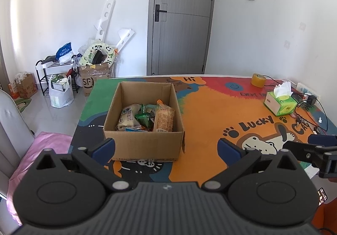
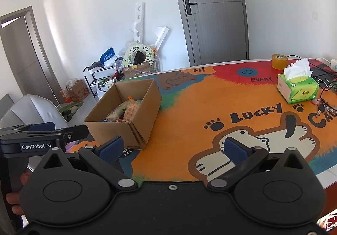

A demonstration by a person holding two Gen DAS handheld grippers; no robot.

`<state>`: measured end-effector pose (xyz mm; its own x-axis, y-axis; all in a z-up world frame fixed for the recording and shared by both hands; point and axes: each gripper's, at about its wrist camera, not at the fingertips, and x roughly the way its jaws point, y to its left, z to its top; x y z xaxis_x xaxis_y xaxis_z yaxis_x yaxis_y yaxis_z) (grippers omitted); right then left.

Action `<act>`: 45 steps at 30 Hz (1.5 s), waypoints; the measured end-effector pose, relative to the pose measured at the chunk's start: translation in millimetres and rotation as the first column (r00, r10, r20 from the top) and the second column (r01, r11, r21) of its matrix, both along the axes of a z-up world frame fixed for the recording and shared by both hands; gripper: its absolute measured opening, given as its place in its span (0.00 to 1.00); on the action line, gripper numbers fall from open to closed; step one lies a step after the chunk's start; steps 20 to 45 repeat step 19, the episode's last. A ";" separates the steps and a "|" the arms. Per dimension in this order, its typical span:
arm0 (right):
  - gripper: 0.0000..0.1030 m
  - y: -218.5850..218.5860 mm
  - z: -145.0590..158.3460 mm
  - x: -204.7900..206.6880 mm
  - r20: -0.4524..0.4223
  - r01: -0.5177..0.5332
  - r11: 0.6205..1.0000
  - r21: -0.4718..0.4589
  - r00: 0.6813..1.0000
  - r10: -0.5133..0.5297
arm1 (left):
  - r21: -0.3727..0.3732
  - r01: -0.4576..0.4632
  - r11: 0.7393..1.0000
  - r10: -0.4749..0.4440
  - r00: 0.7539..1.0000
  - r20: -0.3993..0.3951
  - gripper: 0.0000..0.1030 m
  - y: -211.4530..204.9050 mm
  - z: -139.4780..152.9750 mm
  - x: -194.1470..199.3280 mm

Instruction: Organize snacks

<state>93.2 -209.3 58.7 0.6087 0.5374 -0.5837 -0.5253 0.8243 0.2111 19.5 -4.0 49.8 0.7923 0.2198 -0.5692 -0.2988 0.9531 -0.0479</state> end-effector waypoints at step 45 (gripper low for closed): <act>1.00 -0.9 -3.9 1.9 0.001 0.001 1.000 -0.003 1.000 -0.001 | 0.007 0.014 1.000 -0.014 1.000 0.011 1.00 0.2 1.9 -4.1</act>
